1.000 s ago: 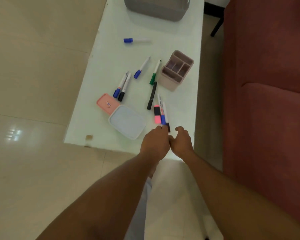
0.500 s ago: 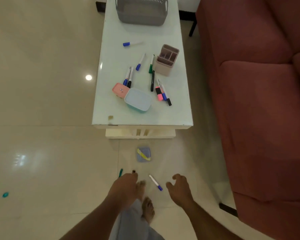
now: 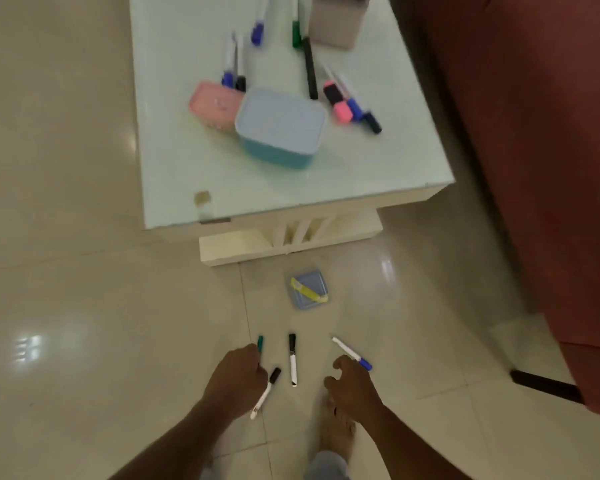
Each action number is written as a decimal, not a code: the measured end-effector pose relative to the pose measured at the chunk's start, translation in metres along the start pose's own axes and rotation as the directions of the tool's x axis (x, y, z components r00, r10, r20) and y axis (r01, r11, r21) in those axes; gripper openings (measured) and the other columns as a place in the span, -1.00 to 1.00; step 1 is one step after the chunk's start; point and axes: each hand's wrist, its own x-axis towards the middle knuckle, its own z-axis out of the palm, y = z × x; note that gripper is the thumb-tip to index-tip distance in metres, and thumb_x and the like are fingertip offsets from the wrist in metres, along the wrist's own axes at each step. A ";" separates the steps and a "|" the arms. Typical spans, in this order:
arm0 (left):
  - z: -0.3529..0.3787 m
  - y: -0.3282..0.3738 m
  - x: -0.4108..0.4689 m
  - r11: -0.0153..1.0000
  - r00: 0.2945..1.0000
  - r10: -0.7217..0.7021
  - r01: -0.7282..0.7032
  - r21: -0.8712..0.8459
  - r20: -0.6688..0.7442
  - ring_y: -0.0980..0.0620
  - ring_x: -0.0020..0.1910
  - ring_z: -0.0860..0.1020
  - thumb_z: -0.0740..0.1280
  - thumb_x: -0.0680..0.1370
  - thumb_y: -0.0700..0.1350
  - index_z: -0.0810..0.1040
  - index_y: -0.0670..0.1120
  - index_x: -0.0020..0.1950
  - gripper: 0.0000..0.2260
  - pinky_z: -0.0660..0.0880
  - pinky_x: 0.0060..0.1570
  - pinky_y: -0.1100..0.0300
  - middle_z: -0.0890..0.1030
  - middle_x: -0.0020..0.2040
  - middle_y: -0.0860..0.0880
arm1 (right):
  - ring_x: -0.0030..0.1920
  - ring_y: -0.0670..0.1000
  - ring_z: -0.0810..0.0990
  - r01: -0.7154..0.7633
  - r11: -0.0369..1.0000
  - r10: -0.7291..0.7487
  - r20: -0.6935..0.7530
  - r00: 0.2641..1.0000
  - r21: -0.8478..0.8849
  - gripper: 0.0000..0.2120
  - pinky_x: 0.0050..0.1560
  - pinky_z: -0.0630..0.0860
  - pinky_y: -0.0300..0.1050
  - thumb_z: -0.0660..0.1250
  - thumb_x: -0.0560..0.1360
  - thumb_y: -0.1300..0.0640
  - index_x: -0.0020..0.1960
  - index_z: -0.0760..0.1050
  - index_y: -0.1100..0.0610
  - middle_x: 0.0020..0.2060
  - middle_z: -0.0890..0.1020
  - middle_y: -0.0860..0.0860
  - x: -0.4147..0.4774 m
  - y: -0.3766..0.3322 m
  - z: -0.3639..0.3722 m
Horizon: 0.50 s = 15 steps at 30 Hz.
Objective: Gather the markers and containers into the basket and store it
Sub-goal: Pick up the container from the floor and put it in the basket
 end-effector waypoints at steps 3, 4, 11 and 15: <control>0.038 -0.015 0.074 0.990 1.000 -0.013 0.014 -0.137 0.006 -0.13 -0.01 0.58 0.26 0.55 -0.15 0.54 -0.18 -0.07 -0.88 0.46 -0.03 0.13 0.63 -0.03 -0.14 | 0.26 0.06 0.47 0.091 0.996 -0.092 -0.025 0.995 -0.026 -0.58 0.18 0.35 -0.20 0.30 0.55 0.09 0.36 0.34 0.16 0.27 0.48 0.09 0.078 -0.001 0.024; 0.049 -0.017 0.096 0.980 0.999 -0.029 0.032 -0.196 0.016 -0.15 0.05 0.58 0.26 0.59 -0.09 0.53 -0.12 -0.11 -0.86 0.45 0.01 0.14 0.63 0.03 -0.16 | 0.33 0.07 0.42 0.112 0.994 -0.112 -0.034 0.993 -0.008 -0.53 0.25 0.31 -0.19 0.31 0.55 0.08 0.41 0.30 0.17 0.34 0.43 0.11 0.103 -0.002 0.030; 0.101 0.007 0.223 0.798 0.996 -0.001 0.052 -0.601 0.085 -0.19 0.34 0.43 0.10 0.66 0.10 0.41 -0.20 0.38 -0.55 0.39 0.34 -0.10 0.45 0.35 -0.21 | 0.43 0.21 0.28 0.145 0.988 -0.128 -0.247 0.960 0.051 -0.35 0.38 0.21 -0.05 0.36 0.53 0.08 0.49 0.16 0.26 0.44 0.28 0.20 0.242 0.002 0.013; 0.118 0.026 0.259 0.560 0.982 -0.083 0.186 -0.808 0.168 -0.08 0.27 0.43 0.09 0.62 0.22 0.35 -0.03 0.43 -0.52 0.36 0.22 -0.07 0.42 0.37 -0.05 | 0.44 0.21 0.28 0.145 0.985 -0.122 -0.204 0.971 0.097 -0.29 0.38 0.25 -0.01 0.38 0.49 0.07 0.51 0.13 0.21 0.45 0.29 0.15 0.276 0.001 0.008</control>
